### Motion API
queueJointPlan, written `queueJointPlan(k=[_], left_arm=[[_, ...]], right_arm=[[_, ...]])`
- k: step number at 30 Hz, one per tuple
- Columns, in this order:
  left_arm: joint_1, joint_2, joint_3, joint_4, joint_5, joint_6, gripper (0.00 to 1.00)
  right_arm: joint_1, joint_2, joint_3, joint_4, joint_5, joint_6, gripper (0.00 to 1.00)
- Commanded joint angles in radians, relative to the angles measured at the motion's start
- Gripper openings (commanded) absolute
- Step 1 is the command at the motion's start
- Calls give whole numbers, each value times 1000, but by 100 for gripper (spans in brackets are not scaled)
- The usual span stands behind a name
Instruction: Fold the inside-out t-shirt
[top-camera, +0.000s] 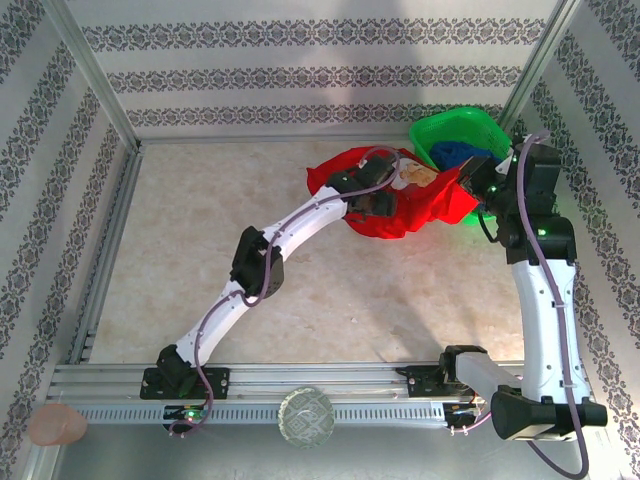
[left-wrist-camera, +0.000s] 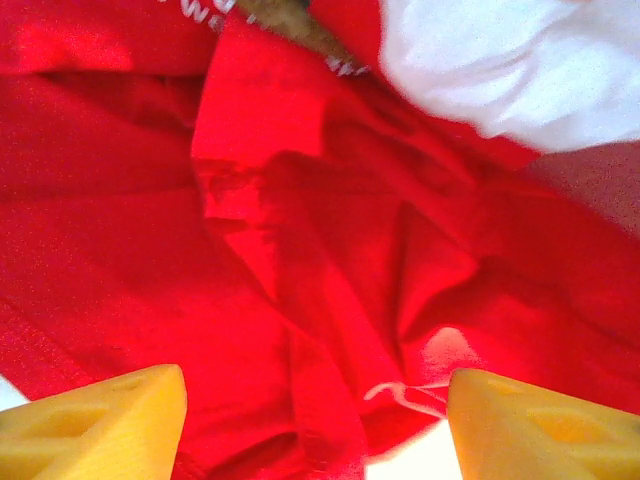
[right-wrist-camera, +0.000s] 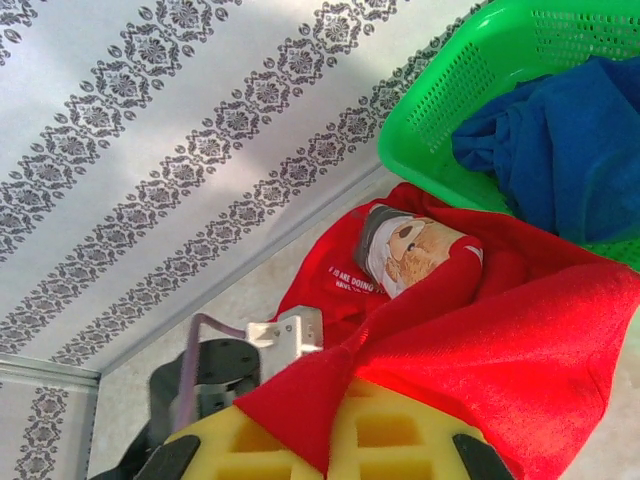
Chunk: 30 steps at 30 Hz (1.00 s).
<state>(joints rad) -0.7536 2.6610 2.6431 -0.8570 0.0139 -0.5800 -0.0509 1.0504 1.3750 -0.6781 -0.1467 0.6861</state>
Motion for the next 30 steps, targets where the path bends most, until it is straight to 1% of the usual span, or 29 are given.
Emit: queueJointPlan(k=[1, 8, 11, 19, 25, 28, 29, 30], left_arm=[[-9, 29, 30, -155, -83, 11, 70], [-9, 53, 24, -83, -81, 17, 71], [-10, 57, 22, -66, -61, 14, 72], [-26, 70, 23, 35, -27, -19, 74], [-32, 93, 23, 81, -20, -52, 73], [-32, 106, 23, 96, -19, -66, 67], [-32, 108, 24, 101, -17, -70, 61], [-32, 112, 23, 108, -14, -72, 51]], right_arm=[[-14, -22, -20, -1, 11, 16, 0], [-13, -18, -40, 0, -18, 35, 0], [-14, -23, -39, -11, -23, 32, 0], [-14, -24, -37, -37, -32, 21, 0], [-13, -20, -24, -61, -43, 14, 0], [-14, -18, -15, -73, -45, 7, 0], [-14, -17, -12, -76, -45, 4, 0], [-14, -16, -7, -80, -45, 2, 0]])
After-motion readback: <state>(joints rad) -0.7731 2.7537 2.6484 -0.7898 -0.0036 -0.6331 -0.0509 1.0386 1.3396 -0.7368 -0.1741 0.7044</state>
